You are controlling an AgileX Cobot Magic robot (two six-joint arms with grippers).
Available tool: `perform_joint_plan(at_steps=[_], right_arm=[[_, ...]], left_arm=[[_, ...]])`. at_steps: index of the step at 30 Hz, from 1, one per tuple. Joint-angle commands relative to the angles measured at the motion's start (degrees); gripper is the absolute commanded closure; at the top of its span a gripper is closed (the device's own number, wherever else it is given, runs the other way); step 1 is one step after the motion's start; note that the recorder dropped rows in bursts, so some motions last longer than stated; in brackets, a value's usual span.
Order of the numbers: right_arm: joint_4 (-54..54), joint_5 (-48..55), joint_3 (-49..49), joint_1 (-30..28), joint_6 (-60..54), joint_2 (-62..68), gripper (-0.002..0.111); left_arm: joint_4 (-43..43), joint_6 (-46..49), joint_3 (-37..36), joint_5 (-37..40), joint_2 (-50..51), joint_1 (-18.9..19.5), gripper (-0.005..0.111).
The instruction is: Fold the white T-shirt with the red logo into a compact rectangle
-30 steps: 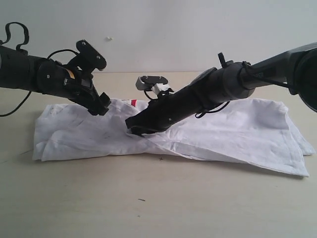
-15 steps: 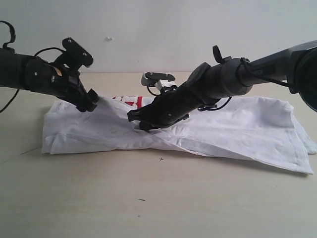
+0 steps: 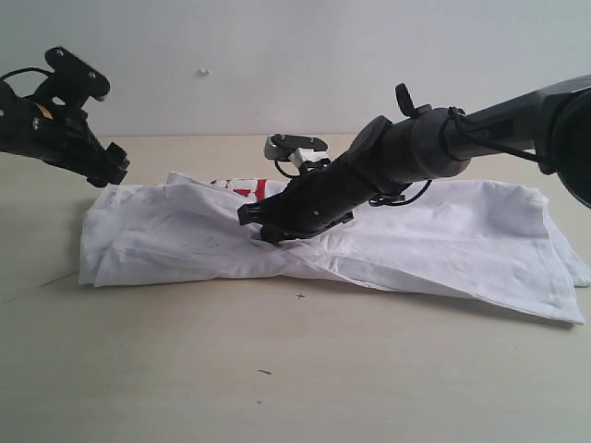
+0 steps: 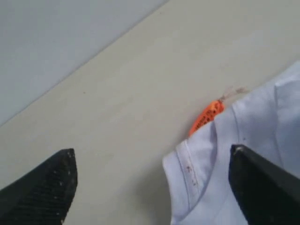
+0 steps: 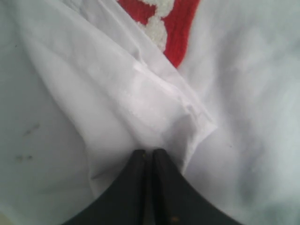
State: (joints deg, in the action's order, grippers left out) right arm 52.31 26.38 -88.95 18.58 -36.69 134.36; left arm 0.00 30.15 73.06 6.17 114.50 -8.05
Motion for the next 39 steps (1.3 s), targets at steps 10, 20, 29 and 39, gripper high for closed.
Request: perform_joint_plan(at_steps=[10, 20, 29, 39], right_arm=[[-10.3, -0.5, 0.6, -0.8, 0.7, -11.0, 0.098], [-37.7, 1.3, 0.6, -1.4, 23.4, -17.1, 0.098], [-50.0, 16.0, 0.6, -8.0, 35.9, -27.4, 0.098], [-52.3, 24.1, 0.6, -10.9, 33.3, -34.1, 0.098]], left_arm=[[-2.4, -8.4, 0.4, 10.6, -4.1, 0.1, 0.023], [-13.6, -9.8, 0.4, 16.2, -4.6, 3.2, 0.023], [-21.5, -15.3, 0.4, 19.4, -4.6, 5.0, 0.024], [-25.3, -15.6, 0.4, 28.9, -0.7, 6.3, 0.026]])
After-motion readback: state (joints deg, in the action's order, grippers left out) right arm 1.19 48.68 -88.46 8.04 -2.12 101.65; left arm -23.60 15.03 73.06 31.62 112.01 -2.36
